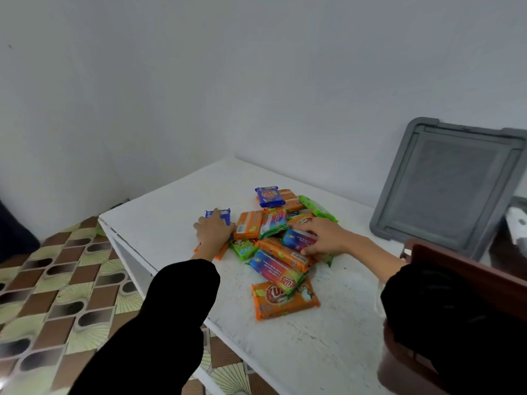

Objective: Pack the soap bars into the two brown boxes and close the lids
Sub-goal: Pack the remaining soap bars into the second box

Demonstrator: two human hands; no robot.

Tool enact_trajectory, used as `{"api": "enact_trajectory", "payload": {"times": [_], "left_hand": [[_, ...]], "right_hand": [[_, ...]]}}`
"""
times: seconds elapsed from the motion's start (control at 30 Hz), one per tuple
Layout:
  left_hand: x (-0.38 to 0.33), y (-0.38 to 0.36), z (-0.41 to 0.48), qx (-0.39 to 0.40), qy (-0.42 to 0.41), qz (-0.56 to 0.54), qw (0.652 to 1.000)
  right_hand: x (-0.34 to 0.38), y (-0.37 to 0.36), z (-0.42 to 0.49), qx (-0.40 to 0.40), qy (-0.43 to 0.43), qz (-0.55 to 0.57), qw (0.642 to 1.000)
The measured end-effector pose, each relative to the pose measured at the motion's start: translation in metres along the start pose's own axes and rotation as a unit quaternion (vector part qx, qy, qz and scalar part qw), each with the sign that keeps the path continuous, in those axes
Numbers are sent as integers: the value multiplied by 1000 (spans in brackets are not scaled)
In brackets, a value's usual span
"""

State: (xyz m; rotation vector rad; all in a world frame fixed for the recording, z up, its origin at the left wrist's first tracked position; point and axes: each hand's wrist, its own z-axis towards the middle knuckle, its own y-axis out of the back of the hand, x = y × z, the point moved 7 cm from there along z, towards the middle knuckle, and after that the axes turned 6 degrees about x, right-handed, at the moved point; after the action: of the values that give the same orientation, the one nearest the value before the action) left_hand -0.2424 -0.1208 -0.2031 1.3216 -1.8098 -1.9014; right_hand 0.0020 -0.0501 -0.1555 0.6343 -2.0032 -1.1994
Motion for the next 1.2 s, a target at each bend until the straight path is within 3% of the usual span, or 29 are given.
{"api": "enact_trajectory", "payload": {"times": [0.07, 0.23, 0.37, 0.47, 0.67, 0.93, 1.03, 1.2], "left_hand": [[-5, 11, 1, -14, -34, 9, 999], [-56, 63, -31, -73, -152, -102, 980], [-145, 92, -77, -5, -308, -154, 939], [-214, 96, -126, 67, -420, -138, 894], [-308, 44, -230, 238, -575, -22, 783], [-337, -83, -318, 407, -630, 197, 631], [-328, -125, -336, 390, -648, 280, 591], [-316, -165, -336, 280, -671, 384, 570]], "right_hand": [[-3, 4, -5, -20, -6, 21, 1000], [-3, 41, -31, -116, -28, -30, 992], [-11, 102, -84, -211, -50, -26, 976], [-26, 132, -141, -236, -88, -37, 967], [-72, 109, -250, -196, -209, -29, 958], [-129, 23, -319, -80, -305, -33, 948], [-141, -9, -321, -35, -333, -53, 941], [-149, -39, -314, -35, -342, -120, 931]]}}
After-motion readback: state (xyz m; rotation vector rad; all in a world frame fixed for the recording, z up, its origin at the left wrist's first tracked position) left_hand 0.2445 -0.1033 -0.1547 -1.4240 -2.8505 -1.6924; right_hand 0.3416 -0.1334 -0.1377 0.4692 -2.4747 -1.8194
